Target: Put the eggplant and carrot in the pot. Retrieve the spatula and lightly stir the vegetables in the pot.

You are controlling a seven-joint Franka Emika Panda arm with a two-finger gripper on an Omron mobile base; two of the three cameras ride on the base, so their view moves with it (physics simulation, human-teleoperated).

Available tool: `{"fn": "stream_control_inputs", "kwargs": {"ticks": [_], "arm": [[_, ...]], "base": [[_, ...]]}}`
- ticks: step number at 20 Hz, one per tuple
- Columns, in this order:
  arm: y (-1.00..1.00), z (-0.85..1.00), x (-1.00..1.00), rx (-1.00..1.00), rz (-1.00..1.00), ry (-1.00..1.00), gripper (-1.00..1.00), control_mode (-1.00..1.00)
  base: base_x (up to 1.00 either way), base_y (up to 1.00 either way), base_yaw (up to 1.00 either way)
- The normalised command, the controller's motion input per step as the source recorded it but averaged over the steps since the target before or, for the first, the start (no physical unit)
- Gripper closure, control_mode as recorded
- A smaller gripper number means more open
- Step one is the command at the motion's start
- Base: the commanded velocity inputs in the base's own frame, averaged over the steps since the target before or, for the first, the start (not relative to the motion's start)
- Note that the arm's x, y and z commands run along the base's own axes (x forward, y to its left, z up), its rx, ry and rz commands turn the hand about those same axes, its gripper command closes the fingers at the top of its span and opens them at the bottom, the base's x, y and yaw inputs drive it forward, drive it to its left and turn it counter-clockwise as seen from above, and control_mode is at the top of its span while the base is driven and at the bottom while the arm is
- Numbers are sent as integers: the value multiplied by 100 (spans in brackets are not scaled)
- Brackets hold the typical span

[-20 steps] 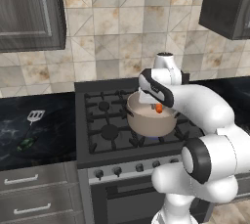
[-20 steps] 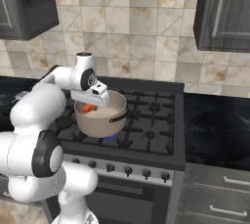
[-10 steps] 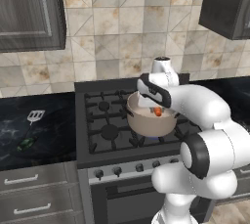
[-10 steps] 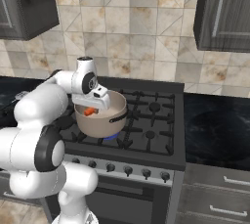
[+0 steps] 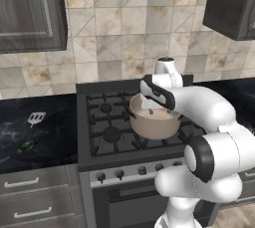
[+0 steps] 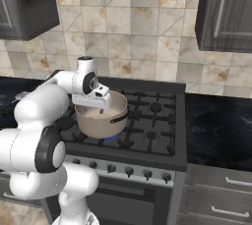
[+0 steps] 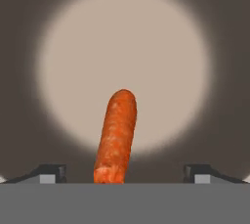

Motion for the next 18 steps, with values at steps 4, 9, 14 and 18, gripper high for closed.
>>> {"fn": "stream_control_inputs", "kwargs": {"ticks": [4, 9, 14, 18], "arm": [[-1, 47, -14, 6, 18, 0, -100, -100], [13, 55, -54, 1, 18, 0, -100, -100], [31, 29, -65, 0, 15, -1, -100, -100], [38, 30, -46, 0, 7, 2, -100, -100]], "base": [[0, 0, 0], [0, 0, 0], [0, 0, 0], [0, 0, 0]]}}
